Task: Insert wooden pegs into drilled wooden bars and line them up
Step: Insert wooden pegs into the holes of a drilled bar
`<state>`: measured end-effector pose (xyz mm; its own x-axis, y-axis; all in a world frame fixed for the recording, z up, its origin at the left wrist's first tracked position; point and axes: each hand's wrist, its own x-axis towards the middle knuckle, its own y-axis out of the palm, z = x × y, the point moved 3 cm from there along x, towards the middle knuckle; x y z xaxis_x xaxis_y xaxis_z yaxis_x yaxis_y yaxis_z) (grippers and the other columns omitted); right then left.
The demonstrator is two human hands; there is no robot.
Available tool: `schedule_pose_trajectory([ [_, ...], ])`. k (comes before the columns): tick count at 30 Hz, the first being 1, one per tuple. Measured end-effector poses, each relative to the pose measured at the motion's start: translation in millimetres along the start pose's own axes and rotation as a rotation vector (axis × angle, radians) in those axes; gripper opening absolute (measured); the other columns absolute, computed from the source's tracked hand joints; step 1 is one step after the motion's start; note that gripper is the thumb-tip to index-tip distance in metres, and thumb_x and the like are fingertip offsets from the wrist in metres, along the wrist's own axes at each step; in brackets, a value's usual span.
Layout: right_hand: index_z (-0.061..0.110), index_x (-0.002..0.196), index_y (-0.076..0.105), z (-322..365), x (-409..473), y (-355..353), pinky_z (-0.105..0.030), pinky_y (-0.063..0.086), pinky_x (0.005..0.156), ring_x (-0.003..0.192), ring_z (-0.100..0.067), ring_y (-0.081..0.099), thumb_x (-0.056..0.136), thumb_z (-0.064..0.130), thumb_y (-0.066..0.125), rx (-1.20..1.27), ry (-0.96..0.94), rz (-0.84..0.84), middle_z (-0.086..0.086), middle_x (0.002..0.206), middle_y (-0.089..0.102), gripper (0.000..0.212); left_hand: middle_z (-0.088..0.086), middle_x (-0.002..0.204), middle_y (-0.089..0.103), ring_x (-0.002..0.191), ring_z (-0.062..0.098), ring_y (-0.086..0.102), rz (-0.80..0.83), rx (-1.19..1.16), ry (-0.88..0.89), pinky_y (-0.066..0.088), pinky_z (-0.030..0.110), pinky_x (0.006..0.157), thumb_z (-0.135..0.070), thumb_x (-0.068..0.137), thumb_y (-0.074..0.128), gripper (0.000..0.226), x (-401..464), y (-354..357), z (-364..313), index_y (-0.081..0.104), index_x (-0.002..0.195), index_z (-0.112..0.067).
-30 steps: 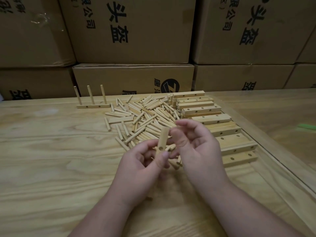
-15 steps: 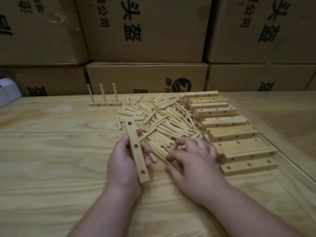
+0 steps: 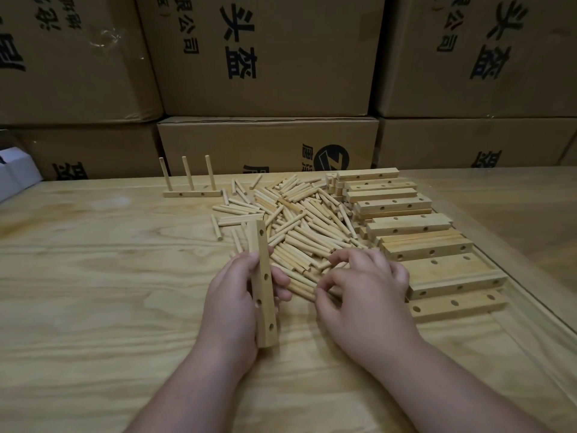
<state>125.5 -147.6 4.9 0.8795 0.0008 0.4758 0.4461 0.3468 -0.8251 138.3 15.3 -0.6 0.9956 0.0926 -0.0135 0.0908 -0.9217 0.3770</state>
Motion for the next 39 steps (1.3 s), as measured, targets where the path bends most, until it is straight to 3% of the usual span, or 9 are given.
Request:
schedule_pose_trajectory([
  [8, 0.041, 0.09, 0.07, -0.5, -2.1, 6.8, -0.043, 0.007, 0.105, 0.129, -0.01, 0.023, 0.081, 0.061, 0.056, -0.046, -0.035, 0.163, 0.021, 0.132, 0.045, 0.026, 0.012, 0.066, 0.065, 0.048, 0.022, 0.057, 0.024, -0.057, -0.013, 0.04, 0.026, 0.041, -0.035, 0.107, 0.033, 0.041, -0.2, 0.4, -2.3, 0.068, 0.104, -0.014],
  [16, 0.039, 0.087, 0.055, -1.3, 1.4, -7.6, -0.027, 0.015, 0.088, 0.099, -0.003, 0.047, 0.089, 0.038, 0.055, 0.155, 0.008, -0.127, 0.023, 0.094, 0.057, 0.002, 0.007, 0.082, 0.068, 0.061, 0.017, 0.061, 0.039, -0.033, -0.029, 0.042, 0.027, 0.045, -0.034, 0.101, 0.046, 0.035, 3.5, -1.9, 2.6, 0.075, 0.1, -0.015],
  [18, 0.039, 0.091, 0.053, -3.6, 1.2, -9.8, -0.024, 0.016, 0.089, 0.089, 0.003, 0.051, 0.093, 0.029, 0.061, 0.265, 0.021, -0.169, 0.023, 0.084, 0.058, 0.014, 0.004, 0.077, 0.064, 0.06, 0.015, 0.059, 0.041, -0.028, -0.032, 0.043, 0.028, 0.047, -0.037, 0.092, 0.052, 0.032, 2.9, -1.9, 3.4, 0.079, 0.094, -0.019],
  [21, 0.04, 0.094, 0.052, -4.8, -0.2, -13.2, -0.028, 0.022, 0.091, 0.096, 0.018, 0.046, 0.095, 0.021, 0.063, 0.393, -0.007, -0.24, 0.025, 0.082, 0.059, 0.022, 0.005, 0.071, 0.061, 0.056, 0.015, 0.057, 0.023, -0.057, -0.042, 0.043, 0.028, 0.043, -0.035, 0.085, 0.058, 0.034, 2.5, -2.1, 2.2, 0.071, 0.109, -0.016],
  [24, 0.038, 0.096, 0.052, -3.3, -1.7, -15.3, -0.037, 0.032, 0.088, 0.101, 0.027, 0.038, 0.095, 0.024, 0.056, 0.452, -0.045, -0.273, 0.025, 0.085, 0.06, 0.015, 0.008, 0.068, 0.063, 0.055, 0.016, 0.059, 0.005, -0.035, -0.036, 0.044, 0.029, 0.041, -0.023, 0.098, 0.056, 0.02, 2.2, -3.2, 1.3, 0.064, 0.115, -0.016],
  [28, 0.039, 0.096, 0.049, -0.2, -1.2, -13.9, -0.029, 0.025, 0.091, 0.101, 0.013, 0.046, 0.094, 0.027, 0.053, 0.442, -0.07, -0.206, 0.027, 0.089, 0.056, 0.012, 0.01, 0.07, 0.064, 0.056, 0.017, 0.061, 0.011, -0.014, -0.035, 0.045, 0.029, 0.043, -0.024, 0.099, 0.055, 0.015, -0.9, -2.6, -0.5, 0.068, 0.104, -0.02],
  [31, 0.039, 0.096, 0.049, 0.5, -1.0, -13.9, -0.022, 0.023, 0.092, 0.099, 0.004, 0.05, 0.092, 0.027, 0.054, 0.421, -0.075, -0.177, 0.027, 0.089, 0.055, 0.014, 0.009, 0.069, 0.062, 0.054, 0.016, 0.06, -0.002, -0.022, -0.022, 0.048, 0.027, 0.043, -0.034, 0.099, 0.056, 0.028, -2.4, -1.6, -3.5, 0.074, 0.078, -0.027],
  [34, 0.038, 0.096, 0.05, -0.5, -2.2, -15.6, -0.018, 0.024, 0.093, 0.095, 0.001, 0.051, 0.091, 0.026, 0.055, 0.433, -0.082, -0.178, 0.026, 0.09, 0.056, 0.014, 0.006, 0.067, 0.061, 0.054, 0.014, 0.06, -0.008, 0.006, 0.001, 0.049, 0.027, 0.045, -0.035, 0.098, 0.058, 0.031, -3.2, -0.8, -5.4, 0.075, 0.072, -0.028],
  [39, 0.033, 0.1, 0.059, -0.5, -1.6, -20.1, -0.033, 0.037, 0.094, 0.097, -0.002, 0.053, 0.091, 0.026, 0.057, 0.47, -0.131, -0.211, 0.023, 0.094, 0.056, 0.012, 0.0, 0.059, 0.059, 0.052, 0.012, 0.058, 0.031, -0.002, -0.005, 0.05, 0.024, 0.047, -0.029, 0.095, 0.063, 0.026, -5.8, 2.3, -7.0, 0.076, 0.072, -0.026],
])
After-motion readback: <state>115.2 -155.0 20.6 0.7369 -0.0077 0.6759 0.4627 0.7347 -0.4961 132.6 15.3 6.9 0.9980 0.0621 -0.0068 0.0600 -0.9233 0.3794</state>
